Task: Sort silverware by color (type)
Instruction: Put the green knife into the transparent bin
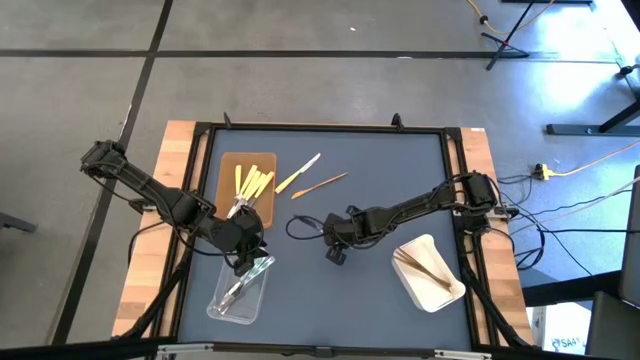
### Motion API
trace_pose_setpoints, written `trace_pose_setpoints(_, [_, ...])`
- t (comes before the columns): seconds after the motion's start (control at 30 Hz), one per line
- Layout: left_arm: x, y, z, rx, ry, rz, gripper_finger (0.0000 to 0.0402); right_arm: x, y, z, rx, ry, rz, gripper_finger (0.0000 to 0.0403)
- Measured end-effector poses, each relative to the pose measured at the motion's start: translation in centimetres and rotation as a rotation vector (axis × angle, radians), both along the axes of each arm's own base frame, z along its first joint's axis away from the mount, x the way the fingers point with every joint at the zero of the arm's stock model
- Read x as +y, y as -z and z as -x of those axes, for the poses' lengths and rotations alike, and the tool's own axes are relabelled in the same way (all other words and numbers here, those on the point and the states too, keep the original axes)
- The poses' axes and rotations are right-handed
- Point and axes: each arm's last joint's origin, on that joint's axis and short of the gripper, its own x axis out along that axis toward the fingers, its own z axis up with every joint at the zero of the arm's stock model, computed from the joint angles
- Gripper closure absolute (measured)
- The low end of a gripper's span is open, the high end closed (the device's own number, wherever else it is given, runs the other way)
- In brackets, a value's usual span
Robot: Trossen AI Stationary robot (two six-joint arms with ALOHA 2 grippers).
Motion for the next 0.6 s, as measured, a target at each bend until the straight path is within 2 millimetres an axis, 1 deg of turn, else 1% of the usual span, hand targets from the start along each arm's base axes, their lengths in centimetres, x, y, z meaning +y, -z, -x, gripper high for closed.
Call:
trace_pose_setpoints(0.3, [0.0, 0.0, 0.0, 0.0, 0.0, 0.0, 0.0264, 0.0, -0.3, 0.0, -0.003, -0.025, 0.006, 0.04])
trace_pose_setpoints(0.6, [0.0, 0.0, 0.0, 0.0, 0.0, 0.0, 0.0264, -0.1, -3.4, 0.5, -0.087, -0.026, -0.01, 0.0401])
